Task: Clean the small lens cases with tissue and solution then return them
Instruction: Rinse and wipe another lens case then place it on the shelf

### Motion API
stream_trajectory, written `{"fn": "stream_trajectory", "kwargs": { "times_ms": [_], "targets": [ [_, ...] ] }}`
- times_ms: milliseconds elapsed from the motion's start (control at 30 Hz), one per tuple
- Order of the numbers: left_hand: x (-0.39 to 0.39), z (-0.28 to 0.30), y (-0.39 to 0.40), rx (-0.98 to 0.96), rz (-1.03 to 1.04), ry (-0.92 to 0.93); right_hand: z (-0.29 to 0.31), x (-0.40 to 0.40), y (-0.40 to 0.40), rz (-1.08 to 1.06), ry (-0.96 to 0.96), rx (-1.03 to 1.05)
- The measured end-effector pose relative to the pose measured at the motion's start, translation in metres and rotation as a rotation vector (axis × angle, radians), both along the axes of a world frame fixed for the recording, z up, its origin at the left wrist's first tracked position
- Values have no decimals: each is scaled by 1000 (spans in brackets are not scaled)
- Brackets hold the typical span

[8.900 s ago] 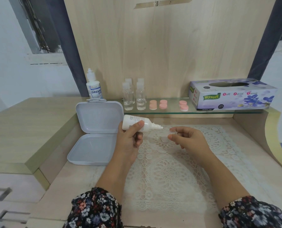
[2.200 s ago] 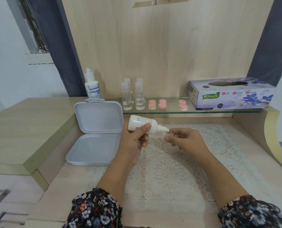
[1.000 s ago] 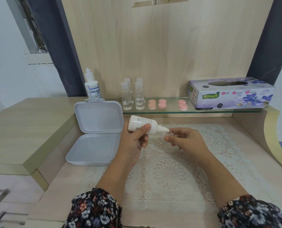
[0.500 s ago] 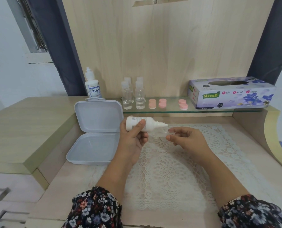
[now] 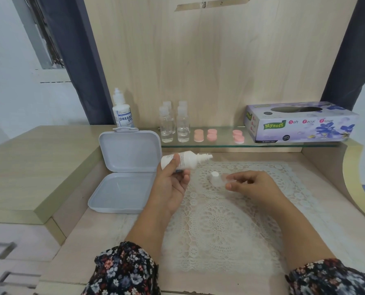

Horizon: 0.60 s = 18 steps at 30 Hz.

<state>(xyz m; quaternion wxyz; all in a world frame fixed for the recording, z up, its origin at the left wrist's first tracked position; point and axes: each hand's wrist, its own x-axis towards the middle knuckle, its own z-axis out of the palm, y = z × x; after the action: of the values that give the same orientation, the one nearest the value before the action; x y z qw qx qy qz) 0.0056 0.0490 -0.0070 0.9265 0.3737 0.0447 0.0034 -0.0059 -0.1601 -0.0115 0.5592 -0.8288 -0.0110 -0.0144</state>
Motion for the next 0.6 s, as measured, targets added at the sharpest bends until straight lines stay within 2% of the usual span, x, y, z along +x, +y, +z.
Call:
{"fn": "stream_trajectory", "kwargs": {
  "times_ms": [167,400,600],
  "targets": [
    [-1,0,1,-41,-27,15,-7,4,-4,7,72,-155],
    [-2,1,2,-64,-33,45,-9,6,-6,-3,44,-334],
    [-2,2,2,-69,-34,46,-8,5,-6,6,59,-327]
  ]
}}
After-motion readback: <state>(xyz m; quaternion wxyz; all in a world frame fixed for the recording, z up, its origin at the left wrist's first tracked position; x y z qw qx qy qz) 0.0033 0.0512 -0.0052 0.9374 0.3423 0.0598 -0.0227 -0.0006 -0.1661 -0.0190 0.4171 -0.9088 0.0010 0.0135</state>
